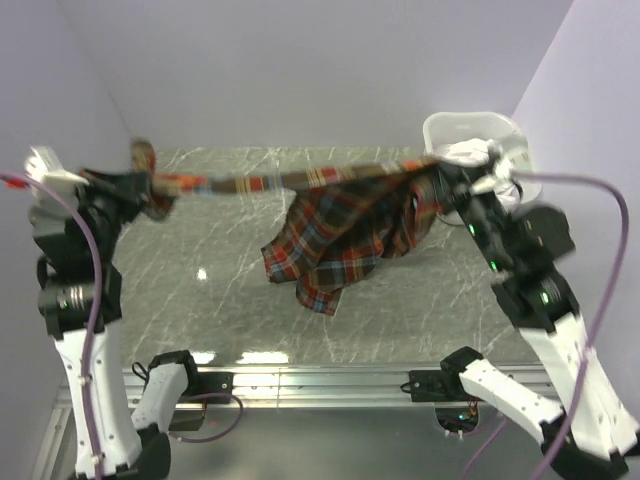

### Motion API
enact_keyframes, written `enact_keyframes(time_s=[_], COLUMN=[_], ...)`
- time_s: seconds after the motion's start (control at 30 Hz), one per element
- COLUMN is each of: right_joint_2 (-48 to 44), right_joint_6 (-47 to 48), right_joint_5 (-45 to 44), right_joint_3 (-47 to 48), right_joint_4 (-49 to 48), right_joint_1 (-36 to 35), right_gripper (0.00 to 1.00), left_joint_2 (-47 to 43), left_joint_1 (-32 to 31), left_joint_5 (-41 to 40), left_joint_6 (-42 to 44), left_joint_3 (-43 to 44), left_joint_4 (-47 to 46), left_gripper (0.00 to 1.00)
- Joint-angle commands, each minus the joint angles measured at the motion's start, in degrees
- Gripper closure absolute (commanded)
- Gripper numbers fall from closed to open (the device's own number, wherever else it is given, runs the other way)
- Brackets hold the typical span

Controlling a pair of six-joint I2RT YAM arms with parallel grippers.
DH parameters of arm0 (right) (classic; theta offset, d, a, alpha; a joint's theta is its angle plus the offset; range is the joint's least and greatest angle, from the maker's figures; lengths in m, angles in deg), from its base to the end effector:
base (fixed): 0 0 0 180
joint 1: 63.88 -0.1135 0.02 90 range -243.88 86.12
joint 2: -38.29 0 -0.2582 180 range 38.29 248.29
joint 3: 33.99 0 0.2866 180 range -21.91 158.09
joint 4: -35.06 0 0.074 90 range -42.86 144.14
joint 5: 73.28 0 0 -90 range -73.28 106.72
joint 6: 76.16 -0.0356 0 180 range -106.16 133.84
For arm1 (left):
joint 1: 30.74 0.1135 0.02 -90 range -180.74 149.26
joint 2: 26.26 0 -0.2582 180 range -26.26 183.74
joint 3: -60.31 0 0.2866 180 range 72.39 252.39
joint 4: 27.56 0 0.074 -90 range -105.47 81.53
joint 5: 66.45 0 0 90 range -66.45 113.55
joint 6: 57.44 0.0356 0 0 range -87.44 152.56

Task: Fold and stack the long sleeve shirts
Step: Flatten the shirt out

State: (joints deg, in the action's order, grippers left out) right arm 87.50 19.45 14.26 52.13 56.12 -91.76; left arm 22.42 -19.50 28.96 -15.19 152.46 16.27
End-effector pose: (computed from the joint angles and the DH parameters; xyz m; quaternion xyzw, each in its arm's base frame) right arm 0.1650 0.0856 0.5110 -0.1573 0.5821 0.1413 0.7851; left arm 0.1644 0.0293 0.5039 -0.3199 0.6331 -0.2523 0.6582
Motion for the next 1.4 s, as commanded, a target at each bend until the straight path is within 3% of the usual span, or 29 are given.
enact_keyframes(time_s=[0.0, 0.1, 0.2, 0.23, 0.33, 0.43, 0.63, 0.8, 0.97, 1.17, 1.37], right_joint_2=[-11.4, -21.3, -30.1, -31.8, -37.7, -39.9, -35.5, -35.8, -32.5, -29.1, -27.4], right_joint_6=[-5.5, -8.1, -11.1, -11.7, -14.2, -18.2, -23.1, -25.6, -25.7, -25.0, -24.1], right_joint_5=[5.1, 8.4, 7.8, 8.3, 11.7, 17.6, 24.5, 22.4, 18.4, 14.5, 13.0], right_joint_3=[-9.2, -16.4, -21.3, -23.1, -25.3, -27.1, -33.1, -36.7, -37.2, -37.5, -36.4], right_joint_4=[2.5, 10.3, 19.2, 21.2, 26.8, 24.6, 24.7, 22.4, 22.9, 22.9, 23.1], right_joint_1=[0.3, 0.4, 0.4, 0.4, 0.1, 0.1, 0.2, 0.2, 0.2, 0.2, 0.2], right_gripper=[1.0, 1.0, 1.0, 1.0, 1.0, 0.98, 0.99, 0.99, 1.0, 1.0, 1.0], left_joint_2=[-5.5, -13.3, -16.9, -17.3, -17.0, -12.9, 3.7, 22.2, 38.4, 56.0, 61.4], left_joint_1=[-0.4, -1.7, -3.2, -3.3, -3.3, -3.2, -5.1, -18.8, -26.2, -31.3, -32.9], left_joint_5=[6.9, 6.3, 2.3, 2.2, 4.0, 5.7, 14.3, 6.5, 3.1, 0.7, -0.8], left_joint_6=[2.6, 3.4, 5.9, 6.4, 6.7, 4.8, 0.2, -4.9, -11.9, -13.4, -13.1], left_joint_3=[-10.7, -16.5, -21.8, -23.1, -26.5, -27.8, -28.6, -20.8, -16.2, -3.6, 1.8], left_joint_4=[10.2, 13.5, 15.4, 14.8, 10.3, 6.3, -4.8, -7.8, -13.9, -11.1, -8.7], left_gripper=[0.84, 0.78, 0.61, 0.5, 0.33, 0.26, 0.23, 0.22, 0.25, 0.28, 0.35])
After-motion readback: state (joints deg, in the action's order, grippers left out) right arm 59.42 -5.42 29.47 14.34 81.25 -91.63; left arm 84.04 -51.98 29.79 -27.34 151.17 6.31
